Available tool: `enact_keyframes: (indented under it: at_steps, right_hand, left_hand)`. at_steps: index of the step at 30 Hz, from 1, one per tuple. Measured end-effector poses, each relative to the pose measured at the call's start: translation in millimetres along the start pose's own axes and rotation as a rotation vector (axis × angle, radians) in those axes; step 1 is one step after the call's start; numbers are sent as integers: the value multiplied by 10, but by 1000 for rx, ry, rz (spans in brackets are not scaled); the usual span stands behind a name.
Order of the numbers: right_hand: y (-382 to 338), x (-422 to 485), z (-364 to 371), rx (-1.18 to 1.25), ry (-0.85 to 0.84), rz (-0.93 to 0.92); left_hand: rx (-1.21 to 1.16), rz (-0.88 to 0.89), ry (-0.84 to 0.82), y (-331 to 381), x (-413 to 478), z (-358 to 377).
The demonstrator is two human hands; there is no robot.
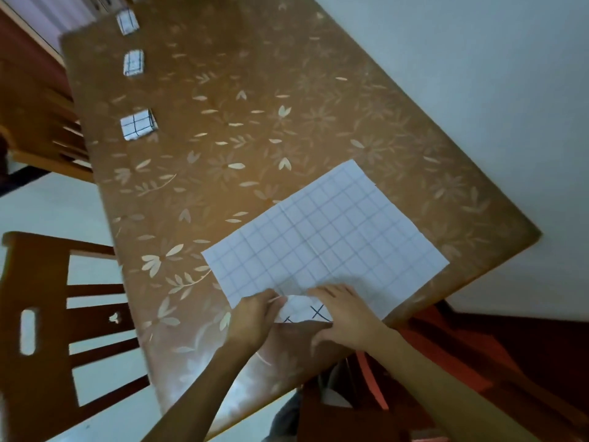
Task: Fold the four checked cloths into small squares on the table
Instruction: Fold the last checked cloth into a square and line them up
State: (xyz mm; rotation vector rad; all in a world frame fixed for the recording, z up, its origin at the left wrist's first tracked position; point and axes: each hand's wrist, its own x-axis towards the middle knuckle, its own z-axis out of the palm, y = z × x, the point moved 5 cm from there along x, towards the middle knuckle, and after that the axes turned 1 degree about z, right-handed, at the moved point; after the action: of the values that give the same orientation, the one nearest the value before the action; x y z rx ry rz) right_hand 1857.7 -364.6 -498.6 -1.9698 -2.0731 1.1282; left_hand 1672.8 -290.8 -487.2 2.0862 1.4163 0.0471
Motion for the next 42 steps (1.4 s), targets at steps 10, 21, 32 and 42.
enact_keyframes:
  at_steps: [10,21,32,42]
  right_hand:
    - [-244,-230,-207,70,257,57]
    - [-909,-244,-187,-101,168,-70]
    - [515,-397,-609,12,143,289]
    - [1105,410,-1420,280,184,254]
  left_hand:
    - [-124,135,91,-125,-559,-371]
    - [-132,146,292,-190,-842,-493]
    - [-233,-57,176,-822,-622,-900]
    - [-327,-377,298,-1159,139,-1025]
